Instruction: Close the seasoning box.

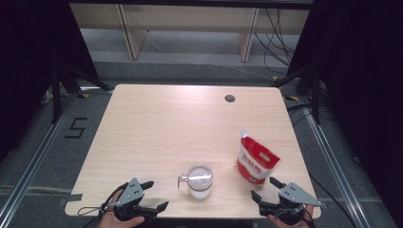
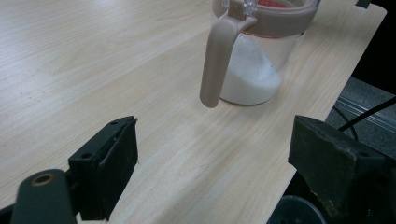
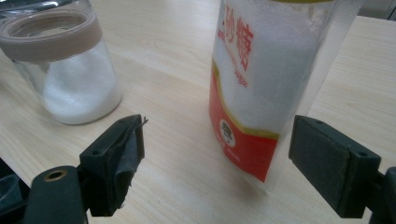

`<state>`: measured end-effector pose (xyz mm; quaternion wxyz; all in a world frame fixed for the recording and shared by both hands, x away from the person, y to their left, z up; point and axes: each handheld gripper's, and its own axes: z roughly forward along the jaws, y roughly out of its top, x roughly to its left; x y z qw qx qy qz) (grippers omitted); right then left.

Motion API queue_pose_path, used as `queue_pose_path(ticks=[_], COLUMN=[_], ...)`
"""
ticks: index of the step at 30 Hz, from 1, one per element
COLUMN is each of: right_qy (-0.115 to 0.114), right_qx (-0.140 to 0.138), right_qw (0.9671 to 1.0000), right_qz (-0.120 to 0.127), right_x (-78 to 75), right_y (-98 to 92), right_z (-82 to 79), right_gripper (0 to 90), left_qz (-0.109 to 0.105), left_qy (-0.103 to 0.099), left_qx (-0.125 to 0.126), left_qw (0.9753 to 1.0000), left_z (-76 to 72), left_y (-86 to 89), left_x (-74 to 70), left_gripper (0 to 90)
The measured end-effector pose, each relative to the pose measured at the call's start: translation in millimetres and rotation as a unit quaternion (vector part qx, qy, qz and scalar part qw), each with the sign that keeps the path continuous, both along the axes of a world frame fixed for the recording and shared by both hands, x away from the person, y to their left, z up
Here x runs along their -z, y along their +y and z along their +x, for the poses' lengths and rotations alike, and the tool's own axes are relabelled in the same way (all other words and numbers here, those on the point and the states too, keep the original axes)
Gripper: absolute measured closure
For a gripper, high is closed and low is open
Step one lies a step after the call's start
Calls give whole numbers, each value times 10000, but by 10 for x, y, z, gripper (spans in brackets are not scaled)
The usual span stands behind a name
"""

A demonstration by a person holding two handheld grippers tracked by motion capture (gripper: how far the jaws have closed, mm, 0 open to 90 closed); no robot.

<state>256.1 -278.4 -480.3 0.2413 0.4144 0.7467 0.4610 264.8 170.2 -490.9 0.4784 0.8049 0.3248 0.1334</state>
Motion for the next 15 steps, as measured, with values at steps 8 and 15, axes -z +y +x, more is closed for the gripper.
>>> queue_pose_path(ticks=[8, 15], right_qy=[87, 207], right_qx=[-37, -142], right_qw=[9999, 9997], right_qz=[74, -4], right_x=[5, 45], right_y=[7, -4], right_z=[-1, 31], right_gripper=[183, 164], left_qz=[1, 38], left_qy=[-13, 51], left_qx=[21, 4], left_qw=[10000, 10000], left_z=[-3, -3], left_y=[-1, -32], left_x=[3, 25], left_gripper=[152, 153])
